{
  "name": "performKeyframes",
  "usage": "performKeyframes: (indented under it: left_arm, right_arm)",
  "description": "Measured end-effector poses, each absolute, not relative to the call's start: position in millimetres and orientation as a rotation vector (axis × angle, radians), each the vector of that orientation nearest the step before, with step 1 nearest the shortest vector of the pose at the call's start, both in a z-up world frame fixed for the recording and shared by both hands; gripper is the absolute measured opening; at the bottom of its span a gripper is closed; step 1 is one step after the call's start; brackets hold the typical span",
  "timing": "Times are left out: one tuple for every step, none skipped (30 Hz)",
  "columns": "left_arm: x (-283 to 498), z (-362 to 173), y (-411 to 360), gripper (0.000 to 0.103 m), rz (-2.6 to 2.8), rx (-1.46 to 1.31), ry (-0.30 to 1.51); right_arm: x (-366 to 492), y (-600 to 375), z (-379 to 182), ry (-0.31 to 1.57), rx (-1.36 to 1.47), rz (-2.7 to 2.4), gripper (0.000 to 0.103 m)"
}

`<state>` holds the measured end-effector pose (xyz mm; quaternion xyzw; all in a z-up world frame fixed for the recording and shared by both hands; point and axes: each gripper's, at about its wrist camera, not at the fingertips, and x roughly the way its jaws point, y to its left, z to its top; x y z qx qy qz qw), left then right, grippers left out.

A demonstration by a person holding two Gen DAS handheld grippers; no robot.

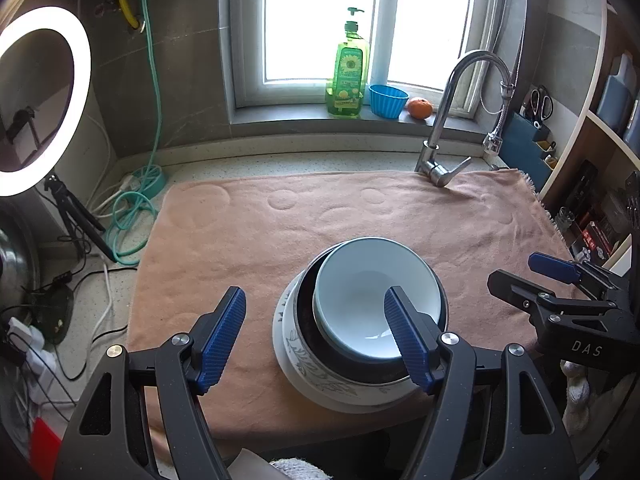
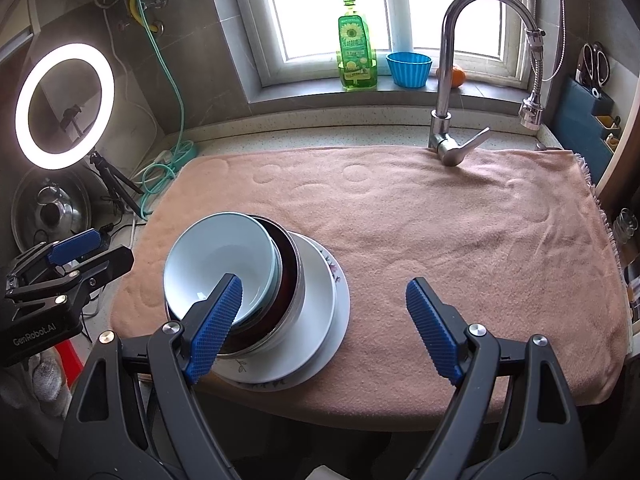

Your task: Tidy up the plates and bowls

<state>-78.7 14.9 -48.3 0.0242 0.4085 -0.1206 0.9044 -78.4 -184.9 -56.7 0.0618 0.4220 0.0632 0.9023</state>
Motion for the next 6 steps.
performKeyframes:
  left_arm:
    - [-78.0,-48.8,15.1,0.072,-0.245,0.052,0.842]
    - [-77.3,-49.5,15.3,0.072,-0.245,0.051,0.842]
    - [-76.4,-50.3,15.4,0.072,-0.247,0.052,0.845]
    - [-75.4,-51.1,15.5,0.072,-0.246,0.052,0.847]
    - [-74.8,-51.7,15.8,0.072,-0.242,0.053,0.845]
    - [-73.4,-52.0,16.7,0.072,-0.241,0.054,0.842]
  right_arm:
    - [-78.3,-184.9,-56.7,0.873,0.127,0.131,0.086]
    - [-77.9,-185.1,-57.3,0.875,0.127,0.131,0.086]
    - [-76.4,-185.5,-58.7,0.878,0.127,0.133,0.086]
    - [-74.5,-185.7,-60.3,0.882,0.125,0.135,0.086]
    - [-74.0,-185.8,-61.5,0.884,0.121,0.136,0.086]
    - [-72.4,-186.2,-62.9,0.886,0.116,0.135,0.086]
